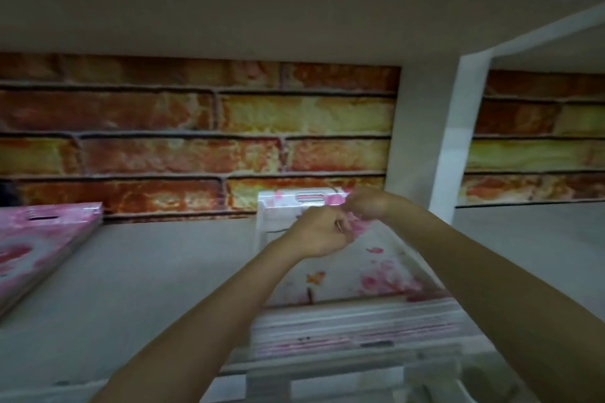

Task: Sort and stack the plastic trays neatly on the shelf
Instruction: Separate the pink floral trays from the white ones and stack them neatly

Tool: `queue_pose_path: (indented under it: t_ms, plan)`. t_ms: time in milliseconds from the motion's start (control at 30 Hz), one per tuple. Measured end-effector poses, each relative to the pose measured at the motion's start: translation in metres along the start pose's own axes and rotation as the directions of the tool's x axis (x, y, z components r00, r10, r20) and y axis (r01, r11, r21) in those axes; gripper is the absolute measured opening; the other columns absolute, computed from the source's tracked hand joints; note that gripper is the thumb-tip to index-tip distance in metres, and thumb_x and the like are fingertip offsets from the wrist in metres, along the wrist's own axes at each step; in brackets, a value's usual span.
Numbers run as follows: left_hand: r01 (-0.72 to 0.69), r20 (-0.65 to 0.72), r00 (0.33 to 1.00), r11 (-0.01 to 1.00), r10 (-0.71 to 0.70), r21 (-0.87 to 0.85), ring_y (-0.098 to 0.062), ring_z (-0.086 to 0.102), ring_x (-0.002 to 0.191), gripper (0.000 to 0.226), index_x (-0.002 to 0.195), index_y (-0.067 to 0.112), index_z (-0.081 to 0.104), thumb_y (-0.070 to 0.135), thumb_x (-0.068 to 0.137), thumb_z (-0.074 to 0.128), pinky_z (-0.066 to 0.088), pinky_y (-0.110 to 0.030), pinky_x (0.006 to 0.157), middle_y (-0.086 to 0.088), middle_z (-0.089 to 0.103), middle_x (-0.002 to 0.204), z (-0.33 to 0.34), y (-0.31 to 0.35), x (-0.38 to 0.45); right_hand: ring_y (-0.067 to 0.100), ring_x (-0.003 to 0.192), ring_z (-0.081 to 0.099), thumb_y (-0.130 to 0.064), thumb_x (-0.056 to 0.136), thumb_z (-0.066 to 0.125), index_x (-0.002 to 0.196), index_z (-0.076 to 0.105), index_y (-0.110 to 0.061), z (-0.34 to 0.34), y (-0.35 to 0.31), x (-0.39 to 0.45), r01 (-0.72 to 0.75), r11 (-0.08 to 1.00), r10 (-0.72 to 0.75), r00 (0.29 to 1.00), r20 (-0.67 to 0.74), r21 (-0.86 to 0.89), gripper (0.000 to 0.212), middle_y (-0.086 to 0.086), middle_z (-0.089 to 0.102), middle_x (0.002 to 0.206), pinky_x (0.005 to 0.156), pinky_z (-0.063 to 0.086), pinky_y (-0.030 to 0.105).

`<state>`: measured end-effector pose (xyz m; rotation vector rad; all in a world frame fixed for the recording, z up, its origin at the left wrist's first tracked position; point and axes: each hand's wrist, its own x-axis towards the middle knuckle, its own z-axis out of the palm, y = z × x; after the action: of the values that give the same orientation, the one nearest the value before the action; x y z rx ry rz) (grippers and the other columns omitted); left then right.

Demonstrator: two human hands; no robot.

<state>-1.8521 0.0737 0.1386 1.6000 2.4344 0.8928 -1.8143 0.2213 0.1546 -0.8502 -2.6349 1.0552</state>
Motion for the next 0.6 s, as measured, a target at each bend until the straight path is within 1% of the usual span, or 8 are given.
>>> queue_pose_path:
  t_ms: [67, 100, 167, 233, 333, 400, 500, 600]
  plan:
    - [-0.035, 0.023, 0.999, 0.999, 0.034, 0.025, -0.013, 0.063, 0.095, 0.019, 0.098, 0.012, 0.071, 0.021, 0.087, 0.059, 0.038, -0.015, 0.063, -0.003, 0.071, 0.106, 0.016, 0.021, 0.009, 0.017, 0.068, 0.046, -0.020, 0.091, 0.055, 0.074, 0.060, -0.007, -0.016, 0.018, -0.009, -0.017, 0.998, 0.018, 1.000, 0.013, -0.062, 0.022, 0.004, 0.053, 0.073, 0.056, 0.034, 0.025]
    - [-0.042, 0.038, 0.998, 0.999, 0.041, 0.030, -0.011, 0.062, 0.091, 0.019, 0.098, 0.012, 0.071, 0.020, 0.087, 0.059, 0.039, -0.013, 0.061, -0.002, 0.071, 0.106, 0.023, 0.029, 0.014, 0.015, 0.070, 0.047, -0.021, 0.091, 0.053, 0.075, 0.058, -0.011, -0.022, 0.025, -0.013, -0.011, 0.997, 0.013, 1.000, 0.021, -0.083, 0.020, 0.002, 0.052, 0.076, 0.057, 0.035, 0.023]
    - [-0.059, 0.071, 0.996, 0.998, 0.056, 0.031, -0.014, 0.065, 0.094, 0.019, 0.097, 0.010, 0.072, 0.018, 0.087, 0.058, 0.044, -0.015, 0.070, -0.003, 0.072, 0.106, 0.038, 0.041, 0.021, 0.010, 0.061, 0.041, -0.020, 0.092, 0.051, 0.065, 0.047, -0.017, -0.030, 0.038, -0.020, 0.009, 0.997, -0.007, 1.000, 0.021, -0.075, 0.028, -0.001, 0.044, 0.069, 0.055, 0.033, 0.022]
    - [-0.072, 0.101, 0.993, 0.997, 0.068, 0.028, -0.018, 0.066, 0.100, 0.019, 0.096, 0.010, 0.073, 0.016, 0.087, 0.057, 0.045, -0.018, 0.079, -0.004, 0.072, 0.106, 0.051, 0.052, 0.027, 0.011, 0.055, 0.036, -0.017, 0.092, 0.050, 0.060, 0.043, -0.016, -0.032, 0.054, -0.020, -0.008, 0.999, 0.009, 1.000, 0.030, -0.043, 0.033, 0.001, 0.041, 0.064, 0.052, 0.030, 0.022]
    - [-0.056, 0.158, 0.986, 0.998, 0.048, 0.043, -0.017, 0.066, 0.101, 0.022, 0.099, 0.014, 0.073, 0.021, 0.088, 0.056, 0.050, -0.024, 0.086, -0.002, 0.072, 0.110, 0.067, 0.065, 0.034, 0.015, 0.062, 0.044, -0.012, 0.092, 0.049, 0.072, 0.053, -0.006, -0.033, 0.075, -0.018, -0.045, 0.999, 0.047, 0.996, 0.078, -0.015, 0.021, 0.011, 0.052, 0.074, 0.059, 0.037, 0.026]
    - [-0.030, 0.191, 0.981, 0.998, 0.017, 0.061, -0.016, 0.065, 0.102, 0.023, 0.102, 0.017, 0.073, 0.023, 0.089, 0.055, 0.051, -0.025, 0.086, 0.000, 0.070, 0.114, 0.075, 0.070, 0.038, 0.015, 0.064, 0.050, -0.008, 0.092, 0.048, 0.082, 0.056, -0.003, -0.034, 0.085, -0.018, -0.074, 0.995, 0.065, 0.989, 0.132, 0.066, 0.014, 0.012, 0.055, 0.076, 0.062, 0.042, 0.025]
    - [-0.004, 0.238, 0.971, 0.996, -0.016, 0.085, -0.019, 0.065, 0.104, 0.024, 0.106, 0.022, 0.071, 0.027, 0.088, 0.055, 0.053, -0.035, 0.093, 0.002, 0.066, 0.123, 0.085, 0.075, 0.041, 0.013, 0.065, 0.053, -0.004, 0.093, 0.045, 0.069, 0.054, -0.005, -0.034, 0.101, -0.012, -0.118, 0.970, 0.082, 0.981, 0.174, 0.211, 0.026, 0.005, 0.055, 0.069, 0.061, 0.043, 0.020]
    - [-0.018, 0.244, 0.970, 0.992, -0.014, 0.129, -0.017, 0.062, 0.109, 0.029, 0.114, 0.021, 0.069, 0.026, 0.089, 0.054, 0.050, -0.031, 0.096, 0.002, 0.063, 0.128, 0.089, 0.077, 0.042, 0.018, 0.064, 0.055, -0.001, 0.094, 0.042, 0.066, 0.055, -0.002, -0.031, 0.113, -0.008, -0.155, 0.944, 0.093, 0.972, 0.217, 0.290, 0.030, 0.011, 0.055, 0.070, 0.058, 0.044, 0.022]
